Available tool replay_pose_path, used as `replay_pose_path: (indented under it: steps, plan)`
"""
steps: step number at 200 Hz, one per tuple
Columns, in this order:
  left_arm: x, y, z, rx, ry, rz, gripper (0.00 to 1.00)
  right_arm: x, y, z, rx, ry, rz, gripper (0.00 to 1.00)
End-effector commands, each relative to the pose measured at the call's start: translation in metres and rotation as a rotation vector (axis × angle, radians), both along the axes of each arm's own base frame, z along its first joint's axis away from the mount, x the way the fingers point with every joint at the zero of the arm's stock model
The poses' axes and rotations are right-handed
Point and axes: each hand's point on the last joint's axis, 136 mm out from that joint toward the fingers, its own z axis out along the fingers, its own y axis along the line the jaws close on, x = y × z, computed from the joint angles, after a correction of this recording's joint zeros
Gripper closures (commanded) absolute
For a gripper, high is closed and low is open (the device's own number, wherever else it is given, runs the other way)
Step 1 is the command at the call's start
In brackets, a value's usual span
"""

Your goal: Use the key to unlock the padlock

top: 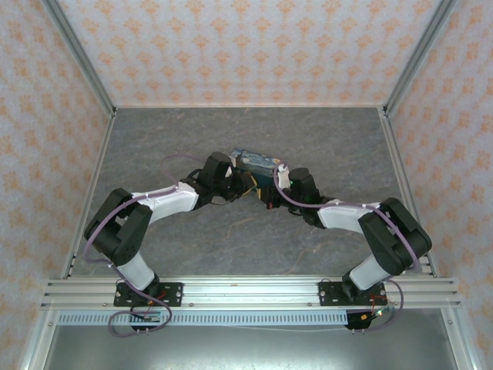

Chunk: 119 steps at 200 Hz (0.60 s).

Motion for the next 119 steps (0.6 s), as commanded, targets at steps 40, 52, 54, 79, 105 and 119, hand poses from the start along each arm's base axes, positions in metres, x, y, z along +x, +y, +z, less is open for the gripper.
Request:
replay_pose_path:
  steps: [40, 52, 54, 79, 105, 119]
  plan:
    - [-0.01, -0.029, 0.019, -0.079, -0.017, -0.075, 0.88, 0.017, 0.021, 0.069, 0.151, -0.197, 0.042, 1.0]
    - [-0.011, -0.031, 0.018, -0.082, -0.015, -0.076, 0.89, 0.018, 0.021, 0.074, 0.153, -0.209, 0.043, 1.0]
    - [-0.011, -0.031, 0.018, -0.083, -0.015, -0.077, 0.89, 0.018, 0.022, 0.074, 0.154, -0.209, 0.044, 1.0]
    - [-0.012, -0.034, 0.019, -0.082, -0.012, -0.083, 0.89, 0.019, 0.023, 0.079, 0.153, -0.224, 0.052, 1.0]
    - [-0.014, -0.036, 0.017, -0.079, -0.007, -0.086, 0.89, 0.023, 0.023, 0.085, 0.145, -0.248, 0.051, 1.0]
    - [-0.014, -0.035, 0.016, -0.077, -0.005, -0.084, 0.89, 0.026, 0.022, 0.09, 0.146, -0.26, 0.052, 1.0]
